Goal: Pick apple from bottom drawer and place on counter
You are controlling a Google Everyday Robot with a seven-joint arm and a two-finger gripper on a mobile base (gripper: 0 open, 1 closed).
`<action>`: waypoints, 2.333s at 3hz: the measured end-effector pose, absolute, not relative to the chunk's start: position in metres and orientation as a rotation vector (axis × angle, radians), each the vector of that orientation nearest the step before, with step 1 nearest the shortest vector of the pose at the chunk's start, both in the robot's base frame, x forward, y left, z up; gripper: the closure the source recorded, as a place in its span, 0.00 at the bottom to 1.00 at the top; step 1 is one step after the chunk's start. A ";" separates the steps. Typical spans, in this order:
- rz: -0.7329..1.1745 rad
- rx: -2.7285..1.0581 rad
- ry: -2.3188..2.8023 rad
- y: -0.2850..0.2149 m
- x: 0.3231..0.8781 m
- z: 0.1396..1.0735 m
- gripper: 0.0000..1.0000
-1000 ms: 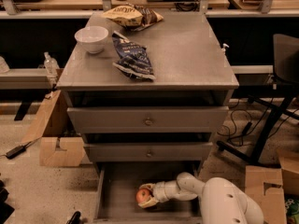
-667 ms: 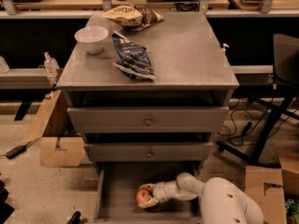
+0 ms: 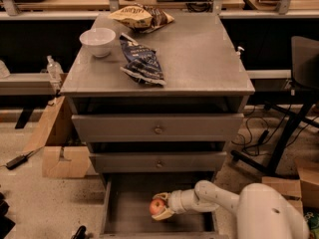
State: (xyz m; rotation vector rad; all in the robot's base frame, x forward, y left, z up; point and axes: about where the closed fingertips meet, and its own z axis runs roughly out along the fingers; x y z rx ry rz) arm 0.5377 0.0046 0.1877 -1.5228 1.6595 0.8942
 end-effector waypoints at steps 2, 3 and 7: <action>0.840 -1.372 1.741 -0.079 0.495 0.374 1.00; 0.825 -1.345 1.758 -0.092 0.460 0.451 1.00; 0.789 -1.196 1.799 -0.120 0.475 0.586 1.00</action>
Offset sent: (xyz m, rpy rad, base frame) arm -0.1082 -0.1197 0.2922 0.0234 0.0741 -0.1436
